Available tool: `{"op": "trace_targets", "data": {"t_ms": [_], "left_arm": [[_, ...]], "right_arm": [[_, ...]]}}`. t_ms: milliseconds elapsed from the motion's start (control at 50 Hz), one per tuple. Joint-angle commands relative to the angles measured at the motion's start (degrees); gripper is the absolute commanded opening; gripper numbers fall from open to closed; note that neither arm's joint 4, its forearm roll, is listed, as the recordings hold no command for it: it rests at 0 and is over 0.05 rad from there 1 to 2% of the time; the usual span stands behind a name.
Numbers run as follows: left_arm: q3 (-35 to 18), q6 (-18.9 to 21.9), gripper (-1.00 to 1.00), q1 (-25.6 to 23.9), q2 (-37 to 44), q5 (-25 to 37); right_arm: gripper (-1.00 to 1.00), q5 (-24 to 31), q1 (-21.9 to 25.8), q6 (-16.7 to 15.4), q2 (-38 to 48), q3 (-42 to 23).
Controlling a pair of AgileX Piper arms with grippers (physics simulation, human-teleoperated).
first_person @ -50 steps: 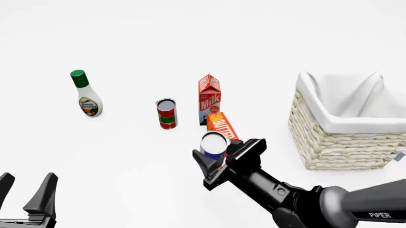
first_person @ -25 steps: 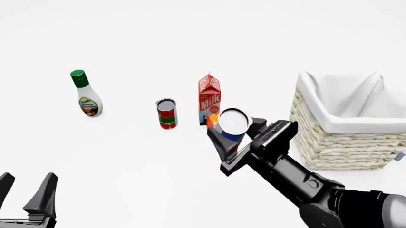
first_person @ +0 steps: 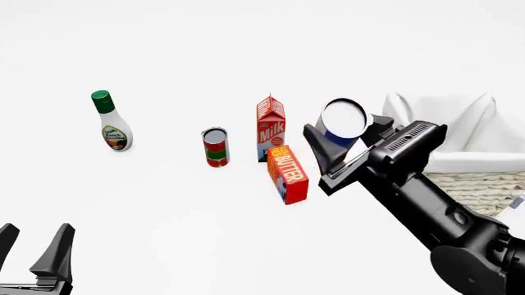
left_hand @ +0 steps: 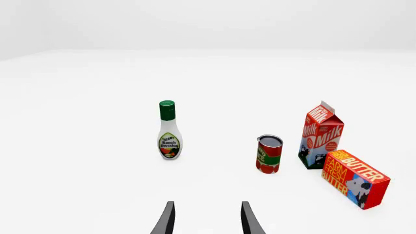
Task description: Pick the alphabet soup and place it in the basket.
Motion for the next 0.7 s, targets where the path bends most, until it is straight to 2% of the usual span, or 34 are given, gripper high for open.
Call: {"op": "trace_targets", "data": {"t_ms": [20, 280, 700], "left_arm": [[0.0, 0.0, 1.00, 0.0, 0.0, 0.0], [0.0, 0.0, 1.00, 0.0, 0.0, 0.0], [0.0, 0.0, 1.00, 0.0, 0.0, 0.0]], "right_arm": [[-1.00, 4.6, -4.1, -1.5, -4.9, -2.3], [-1.00, 10.2, -9.2, -4.1, -8.6, -5.1], [-1.00, 15.2, -19.3, -4.9, -13.5, -5.9]]}}
